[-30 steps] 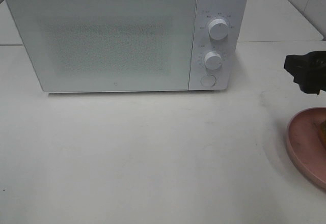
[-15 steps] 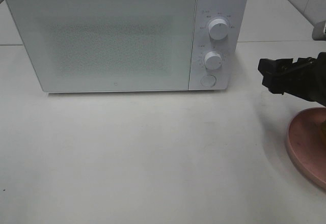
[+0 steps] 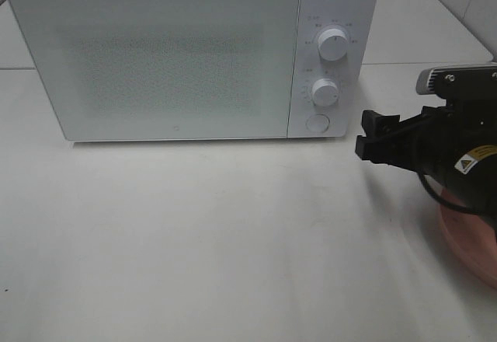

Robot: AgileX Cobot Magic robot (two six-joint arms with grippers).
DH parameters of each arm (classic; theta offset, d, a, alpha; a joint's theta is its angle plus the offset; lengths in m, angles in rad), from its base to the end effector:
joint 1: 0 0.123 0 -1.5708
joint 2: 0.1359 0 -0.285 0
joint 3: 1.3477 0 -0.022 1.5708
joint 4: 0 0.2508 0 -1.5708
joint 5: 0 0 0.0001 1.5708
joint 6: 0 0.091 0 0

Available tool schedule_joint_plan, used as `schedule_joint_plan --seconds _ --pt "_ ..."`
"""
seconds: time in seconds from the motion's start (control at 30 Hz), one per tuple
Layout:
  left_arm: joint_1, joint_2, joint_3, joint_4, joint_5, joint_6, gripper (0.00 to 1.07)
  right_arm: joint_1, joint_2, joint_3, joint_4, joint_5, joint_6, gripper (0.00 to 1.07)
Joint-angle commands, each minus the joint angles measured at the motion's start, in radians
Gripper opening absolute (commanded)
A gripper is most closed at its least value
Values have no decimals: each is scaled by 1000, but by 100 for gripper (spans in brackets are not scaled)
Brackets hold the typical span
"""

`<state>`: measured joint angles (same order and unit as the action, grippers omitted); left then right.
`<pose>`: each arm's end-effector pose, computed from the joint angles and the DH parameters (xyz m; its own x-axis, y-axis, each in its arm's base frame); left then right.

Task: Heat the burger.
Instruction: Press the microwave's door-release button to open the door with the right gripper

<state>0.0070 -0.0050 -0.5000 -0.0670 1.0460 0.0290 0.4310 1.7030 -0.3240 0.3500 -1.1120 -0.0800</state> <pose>-0.0051 -0.0053 0.2786 -0.4377 -0.0077 -0.8991 0.0431 0.9986 -0.0295 0.2393 0.0792 0.1450 -0.1944 -0.0054 -0.9809 -0.1088 0.9939 0.0161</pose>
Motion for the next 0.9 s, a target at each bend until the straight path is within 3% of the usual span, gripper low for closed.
schedule_joint_plan --seconds 0.03,0.43,0.9 --pt "-6 -25 3 3 -9 -4 100 84 29 3 102 -88 -52 75" --pt "-6 -25 3 3 -9 -4 100 319 127 3 314 -215 -51 75" --pt "-6 -25 3 3 -9 -4 100 352 138 3 340 -247 35 75"
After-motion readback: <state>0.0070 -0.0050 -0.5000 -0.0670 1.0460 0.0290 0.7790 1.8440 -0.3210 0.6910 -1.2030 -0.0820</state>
